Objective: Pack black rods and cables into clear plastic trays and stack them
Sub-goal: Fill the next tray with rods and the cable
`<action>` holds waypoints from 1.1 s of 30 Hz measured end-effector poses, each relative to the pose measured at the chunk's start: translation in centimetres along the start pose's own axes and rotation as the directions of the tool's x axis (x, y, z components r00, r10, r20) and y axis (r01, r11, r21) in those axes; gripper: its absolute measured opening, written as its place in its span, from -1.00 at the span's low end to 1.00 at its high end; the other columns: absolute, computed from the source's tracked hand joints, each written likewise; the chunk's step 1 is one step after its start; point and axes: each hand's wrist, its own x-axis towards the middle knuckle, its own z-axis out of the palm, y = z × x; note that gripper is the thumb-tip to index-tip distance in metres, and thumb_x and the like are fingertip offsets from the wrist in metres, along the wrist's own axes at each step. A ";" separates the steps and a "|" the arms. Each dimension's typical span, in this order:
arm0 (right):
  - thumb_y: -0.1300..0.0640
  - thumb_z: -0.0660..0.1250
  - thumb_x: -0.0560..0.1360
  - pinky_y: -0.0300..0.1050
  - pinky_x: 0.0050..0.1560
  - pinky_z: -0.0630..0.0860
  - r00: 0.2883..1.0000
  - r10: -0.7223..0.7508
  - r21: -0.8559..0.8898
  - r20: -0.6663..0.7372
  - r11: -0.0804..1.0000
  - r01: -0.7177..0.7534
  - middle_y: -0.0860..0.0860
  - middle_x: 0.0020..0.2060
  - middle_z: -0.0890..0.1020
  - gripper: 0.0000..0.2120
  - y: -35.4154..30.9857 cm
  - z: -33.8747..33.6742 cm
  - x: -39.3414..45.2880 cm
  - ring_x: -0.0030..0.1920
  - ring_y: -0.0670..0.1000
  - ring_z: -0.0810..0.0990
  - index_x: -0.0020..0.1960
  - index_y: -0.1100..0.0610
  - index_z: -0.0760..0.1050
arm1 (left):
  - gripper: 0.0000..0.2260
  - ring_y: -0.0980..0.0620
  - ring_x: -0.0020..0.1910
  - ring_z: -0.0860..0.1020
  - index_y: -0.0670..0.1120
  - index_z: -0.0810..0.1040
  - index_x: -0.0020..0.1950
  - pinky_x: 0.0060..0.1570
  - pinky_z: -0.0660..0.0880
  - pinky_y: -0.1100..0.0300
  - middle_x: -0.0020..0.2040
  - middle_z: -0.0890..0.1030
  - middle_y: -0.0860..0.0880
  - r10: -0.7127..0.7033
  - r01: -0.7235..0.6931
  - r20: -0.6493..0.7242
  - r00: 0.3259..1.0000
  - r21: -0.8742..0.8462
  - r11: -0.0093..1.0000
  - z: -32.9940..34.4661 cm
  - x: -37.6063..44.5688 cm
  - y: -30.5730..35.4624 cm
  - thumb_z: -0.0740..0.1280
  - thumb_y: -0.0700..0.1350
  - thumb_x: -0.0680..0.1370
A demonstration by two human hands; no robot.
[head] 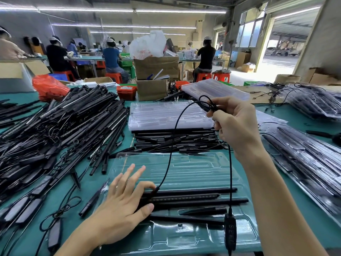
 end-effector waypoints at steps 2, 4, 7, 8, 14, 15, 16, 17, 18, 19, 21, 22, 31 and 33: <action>0.15 0.27 0.28 -0.41 -0.44 0.34 1.000 0.000 -0.006 0.002 1.000 0.000 0.01 -0.24 0.68 -0.73 0.1 0.0 0.0 -0.38 -0.16 0.51 -0.09 -0.04 0.62 | -0.70 0.17 0.43 -0.59 0.38 0.06 0.37 0.37 -0.55 0.20 0.47 -0.50 0.31 0.008 -0.008 0.019 1.000 -0.009 1.000 0.0 0.1 -0.1 -0.08 0.30 0.63; 0.15 0.27 0.28 -0.37 -0.40 0.34 1.000 0.010 -0.010 0.004 1.000 -0.010 0.00 -0.24 0.69 -0.73 0.2 0.1 0.0 -0.37 -0.16 0.52 -0.09 -0.04 0.62 | -0.68 0.20 0.41 -0.60 0.46 -0.01 0.39 0.40 -0.50 0.18 0.47 -0.49 0.33 -0.005 0.008 0.061 0.998 -0.053 0.999 -0.2 0.3 -0.2 -0.01 0.24 0.66; 0.16 0.28 0.30 -0.35 -0.38 0.35 1.000 0.026 -0.007 0.014 1.000 -0.026 -0.01 -0.25 0.70 -0.72 0.3 0.2 -0.1 -0.37 -0.17 0.53 -0.06 -0.02 0.63 | -0.52 0.26 0.39 -0.60 0.54 -0.23 0.42 0.43 -0.38 0.11 0.47 -0.48 0.35 -0.018 0.027 0.122 0.992 -0.070 0.997 -0.2 0.6 -0.1 0.02 0.26 0.66; 0.18 0.28 0.31 -0.37 -0.41 0.35 0.999 0.033 0.000 0.020 0.999 -0.033 -0.01 -0.26 0.70 -0.72 0.3 0.2 -0.1 -0.38 -0.17 0.52 -0.04 0.00 0.64 | -0.51 0.28 0.40 -0.59 0.55 -0.26 0.42 0.45 -0.35 0.09 0.48 -0.46 0.36 -0.019 0.028 0.126 0.992 -0.077 0.997 -0.3 0.6 -0.1 0.00 0.29 0.64; 0.44 0.23 0.47 -0.27 -0.58 0.20 0.989 0.107 0.185 0.098 0.975 -0.124 0.04 -0.31 0.66 -0.70 -0.5 -0.5 -0.2 -0.49 -0.06 0.41 0.03 0.17 0.62 | -0.44 0.23 0.37 -0.63 0.58 -0.42 0.35 0.41 -0.50 0.09 0.49 -0.50 0.26 -0.038 0.038 0.123 0.992 0.001 0.999 -0.6 0.8 0.3 -0.02 0.36 0.60; 0.45 0.23 0.47 -0.26 -0.58 0.17 0.986 0.116 0.224 0.120 0.964 -0.141 0.06 -0.30 0.65 -0.70 -0.6 -0.5 -0.2 -0.48 -0.05 0.40 0.05 0.19 0.62 | -0.45 0.21 0.37 -0.64 0.58 -0.44 0.34 0.40 -0.55 0.11 0.49 -0.51 0.24 -0.039 0.038 0.113 0.993 0.016 0.999 -0.6 0.8 0.3 -0.04 0.36 0.60; 0.46 0.23 0.46 -0.26 -0.57 0.15 0.983 0.121 0.250 0.136 0.956 -0.152 0.08 -0.30 0.64 -0.70 -0.7 -0.6 -0.1 -0.48 -0.05 0.39 0.06 0.21 0.61 | -0.46 0.20 0.38 -0.64 0.57 -0.45 0.34 0.38 -0.58 0.12 0.50 -0.52 0.23 -0.040 0.037 0.101 0.994 0.025 0.999 -0.5 0.8 0.4 -0.06 0.36 0.60; 0.46 0.22 0.46 -0.27 -0.57 0.14 0.982 0.123 0.264 0.145 0.951 -0.158 0.08 -0.30 0.64 -0.70 -0.8 -0.6 0.0 -0.49 -0.05 0.39 0.07 0.22 0.61 | -0.47 0.19 0.38 -0.64 0.56 -0.45 0.35 0.38 -0.59 0.10 0.50 -0.52 0.22 -0.039 0.036 0.089 0.995 0.032 0.999 -0.4 0.8 0.4 -0.09 0.37 0.59; 0.46 0.22 0.46 -0.27 -0.56 0.13 0.981 0.127 0.271 0.149 0.949 -0.164 0.09 -0.30 0.64 -0.70 -0.8 -0.6 0.0 -0.49 -0.05 0.39 0.06 0.22 0.61 | -0.48 0.18 0.38 -0.64 0.55 -0.45 0.36 0.39 -0.58 0.06 0.51 -0.51 0.22 -0.039 0.037 0.083 0.996 0.036 0.999 -0.3 0.8 0.4 -0.12 0.37 0.58; 0.46 0.22 0.46 -0.27 -0.56 0.12 0.980 0.131 0.275 0.149 0.947 -0.168 0.09 -0.30 0.64 -0.70 -0.8 -0.5 0.1 -0.49 -0.05 0.39 0.05 0.22 0.61 | -0.49 0.18 0.39 -0.63 0.55 -0.44 0.36 0.42 -0.55 0.02 0.51 -0.50 0.22 -0.043 0.040 0.083 0.996 0.039 0.998 -0.3 0.8 0.4 -0.13 0.37 0.58; 0.47 0.22 0.46 -0.27 -0.55 0.12 0.980 0.135 0.279 0.143 0.945 -0.171 0.08 -0.31 0.64 -0.71 -0.7 -0.4 0.1 -0.49 -0.04 0.38 0.04 0.22 0.61 | -0.50 0.19 0.39 -0.62 0.55 -0.45 0.36 0.46 -0.49 -0.05 0.53 -0.46 0.21 -0.054 0.049 0.092 0.994 0.055 0.997 -0.1 0.8 0.4 -0.12 0.34 0.62; 0.47 0.22 0.47 -0.27 -0.56 0.12 0.980 0.139 0.282 0.141 0.943 -0.174 0.08 -0.31 0.64 -0.71 -0.6 -0.3 0.1 -0.49 -0.05 0.38 0.05 0.23 0.61 | -0.50 0.21 0.39 -0.62 0.55 -0.45 0.36 0.48 -0.46 -0.07 0.55 -0.43 0.22 -0.061 0.055 0.097 0.993 0.066 0.996 0.0 0.8 0.4 -0.11 0.31 0.63; 0.47 0.22 0.46 -0.25 -0.58 0.15 0.979 0.165 0.296 0.120 0.935 -0.194 0.08 -0.30 0.63 -0.70 -0.2 -0.1 -0.2 -0.48 -0.05 0.37 0.09 0.26 0.60 | -0.54 0.13 0.52 -0.47 0.61 -0.37 0.34 0.48 -0.45 -0.13 0.60 -0.29 0.22 -0.133 0.130 0.072 0.988 0.046 0.990 0.5 1.9 0.9 -0.11 0.23 0.66; 0.47 0.22 0.46 -0.25 -0.58 0.14 0.979 0.167 0.299 0.120 0.934 -0.196 0.08 -0.30 0.63 -0.70 -0.2 -0.3 -0.3 -0.48 -0.05 0.37 0.09 0.26 0.59 | -0.54 0.13 0.53 -0.43 0.62 -0.36 0.33 0.49 -0.44 -0.12 0.60 -0.27 0.24 -0.134 0.132 0.066 0.989 0.030 0.991 0.5 2.0 0.9 -0.10 0.23 0.66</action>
